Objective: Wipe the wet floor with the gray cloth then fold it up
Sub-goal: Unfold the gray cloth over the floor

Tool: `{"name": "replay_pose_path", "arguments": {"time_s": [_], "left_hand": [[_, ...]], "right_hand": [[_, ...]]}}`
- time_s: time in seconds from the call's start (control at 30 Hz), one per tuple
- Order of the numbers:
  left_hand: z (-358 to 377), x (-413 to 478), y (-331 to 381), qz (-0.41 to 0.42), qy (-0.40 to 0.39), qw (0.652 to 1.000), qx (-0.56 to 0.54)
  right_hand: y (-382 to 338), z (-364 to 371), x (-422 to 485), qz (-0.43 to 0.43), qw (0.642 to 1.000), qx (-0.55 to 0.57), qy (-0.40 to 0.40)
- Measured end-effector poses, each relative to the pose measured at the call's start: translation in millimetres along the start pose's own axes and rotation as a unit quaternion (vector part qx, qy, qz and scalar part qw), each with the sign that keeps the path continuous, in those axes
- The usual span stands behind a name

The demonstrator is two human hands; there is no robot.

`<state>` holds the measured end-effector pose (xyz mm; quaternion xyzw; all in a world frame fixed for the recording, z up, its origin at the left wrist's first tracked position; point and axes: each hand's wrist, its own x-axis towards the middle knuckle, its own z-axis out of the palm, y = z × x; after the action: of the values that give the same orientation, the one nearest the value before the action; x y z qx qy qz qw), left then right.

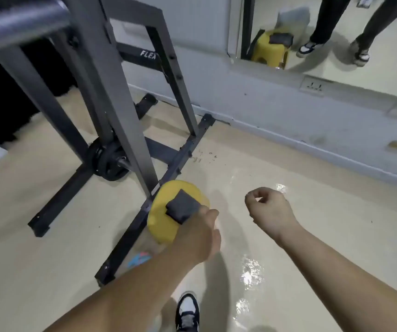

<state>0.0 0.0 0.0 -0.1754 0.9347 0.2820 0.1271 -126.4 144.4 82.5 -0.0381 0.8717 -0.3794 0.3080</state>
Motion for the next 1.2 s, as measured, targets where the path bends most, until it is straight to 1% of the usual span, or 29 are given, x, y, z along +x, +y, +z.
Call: {"name": "replay_pose_path", "arguments": {"time_s": [0.03, 0.1, 0.13, 0.23, 0.3, 0.4, 0.47, 0.53, 0.6, 0.67, 0.73, 0.8, 0.87, 0.9, 0.97, 1.0, 1.07, 1.1, 1.13, 1.2], "left_hand": [[24.1, 14.4, -16.0, -0.015, -0.016, 1.0, 0.016], [63.1, 40.0, -44.0, -0.032, -0.006, 0.997, 0.066], [85.2, 53.5, -60.1, -0.049, -0.003, 0.994, 0.1], [144.1, 94.1, -103.5, -0.075, 0.001, 0.979, 0.19], [181.7, 126.0, -136.2, -0.1, 0.024, 0.964, 0.247], [223.3, 162.5, -179.0, -0.127, 0.114, 0.936, 0.306], [235.3, 171.3, -191.7, -0.114, 0.142, 0.924, 0.336], [232.6, 176.1, -198.0, -0.101, 0.155, 0.923, 0.338], [221.6, 175.5, -196.6, -0.095, 0.159, 0.931, 0.314], [205.5, 170.3, -174.7, -0.08, 0.178, 0.947, 0.254], [198.5, 162.9, -136.9, -0.024, 0.194, 0.961, 0.195], [204.8, 156.0, -89.4, 0.048, 0.186, 0.976, 0.103], [224.7, 150.2, -38.4, 0.081, 0.148, 0.986, -0.009], [237.3, 148.5, -21.0, 0.069, 0.122, 0.988, -0.057], [262.1, 149.6, 5.8, 0.014, 0.049, 0.991, -0.125], [273.9, 150.5, 18.3, -0.014, -0.009, 0.985, -0.17], [287.9, 150.7, 36.4, -0.045, -0.132, 0.955, -0.263], [293.5, 150.5, 46.5, -0.049, -0.17, 0.942, -0.286], [298.0, 150.4, 56.5, -0.044, -0.179, 0.939, -0.289], [303.6, 151.9, 77.1, -0.025, -0.147, 0.955, -0.258]], "right_hand": [[20.4, 21.1, 20.7, 0.009, 0.999, 0.037, -0.013], [55.4, 55.8, 55.6, 0.02, 0.995, 0.082, -0.05], [75.7, 73.9, 72.0, 0.037, 0.993, 0.089, -0.067], [129.7, 121.3, 113.8, 0.028, 0.988, 0.114, -0.098], [165.2, 150.6, 139.7, 0.018, 0.986, 0.119, -0.113], [204.8, 182.1, 177.4, 0.004, 0.984, 0.134, -0.117], [222.3, 193.9, 195.8, -0.005, 0.982, 0.148, -0.118], [238.3, 200.8, 205.1, -0.014, 0.977, 0.175, -0.119], [252.3, 201.9, 204.3, -0.01, 0.971, 0.205, -0.125], [265.1, 194.1, 194.8, 0.007, 0.96, 0.249, -0.128], [276.3, 178.5, 183.1, 0.027, 0.945, 0.296, -0.133], [285.3, 158.6, 171.1, 0.046, 0.928, 0.341, -0.144], [297.4, 136.4, 161.1, 0.052, 0.904, 0.391, -0.169], [303.7, 129.8, 157.3, 0.057, 0.892, 0.409, -0.184], [323.0, 117.0, 152.2, 0.078, 0.879, 0.432, -0.187], [336.3, 108.6, 151.1, 0.088, 0.875, 0.442, -0.179], [358.0, 93.1, 154.5, 0.108, 0.872, 0.448, -0.168], [367.4, 83.5, 157.7, 0.12, 0.874, 0.444, -0.158], [375.4, 74.3, 161.4, 0.126, 0.874, 0.447, -0.146], [388.3, 57.9, 170.8, 0.123, 0.861, 0.478, -0.125]]}}
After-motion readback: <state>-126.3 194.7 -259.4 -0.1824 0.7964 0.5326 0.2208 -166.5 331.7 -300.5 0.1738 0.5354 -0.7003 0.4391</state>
